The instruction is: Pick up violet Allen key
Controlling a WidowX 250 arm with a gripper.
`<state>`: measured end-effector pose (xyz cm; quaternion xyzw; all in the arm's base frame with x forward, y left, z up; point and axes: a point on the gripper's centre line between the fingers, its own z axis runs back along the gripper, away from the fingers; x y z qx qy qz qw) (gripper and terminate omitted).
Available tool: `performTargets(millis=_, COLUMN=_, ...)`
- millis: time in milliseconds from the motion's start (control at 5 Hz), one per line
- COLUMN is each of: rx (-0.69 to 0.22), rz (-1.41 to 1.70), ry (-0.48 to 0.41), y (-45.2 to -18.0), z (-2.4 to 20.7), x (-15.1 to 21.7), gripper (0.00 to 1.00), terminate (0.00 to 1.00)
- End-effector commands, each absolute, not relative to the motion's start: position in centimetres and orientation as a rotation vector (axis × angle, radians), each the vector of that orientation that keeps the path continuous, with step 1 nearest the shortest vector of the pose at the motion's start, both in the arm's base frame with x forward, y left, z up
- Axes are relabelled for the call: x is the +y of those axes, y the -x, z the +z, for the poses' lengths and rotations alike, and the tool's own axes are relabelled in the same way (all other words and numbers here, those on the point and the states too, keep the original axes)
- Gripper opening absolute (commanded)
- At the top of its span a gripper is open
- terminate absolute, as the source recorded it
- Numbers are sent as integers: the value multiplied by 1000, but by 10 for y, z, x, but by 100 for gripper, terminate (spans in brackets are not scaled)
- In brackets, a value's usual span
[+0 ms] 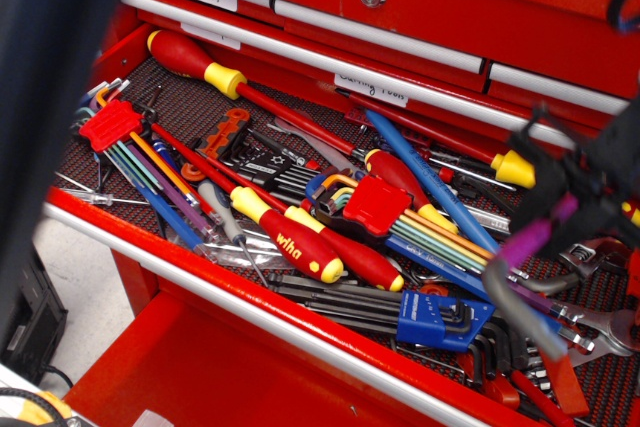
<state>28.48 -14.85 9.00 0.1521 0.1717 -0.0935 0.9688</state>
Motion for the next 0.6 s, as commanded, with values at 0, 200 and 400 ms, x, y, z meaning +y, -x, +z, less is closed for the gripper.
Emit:
performTargets(millis=0, rx=119, rz=-144, ry=-378, y=-274, z=180, x=-133, gripper=0, terminate=0)
performTargets(millis=200, rx=49, rz=-130, ry=-416, y=-276, z=201, x=-130, gripper=0, terminate=0)
performTargets(millis=400, rx=20, rz=-163, ry=-418, y=-277, z=201, x=-121, gripper=0, terminate=100)
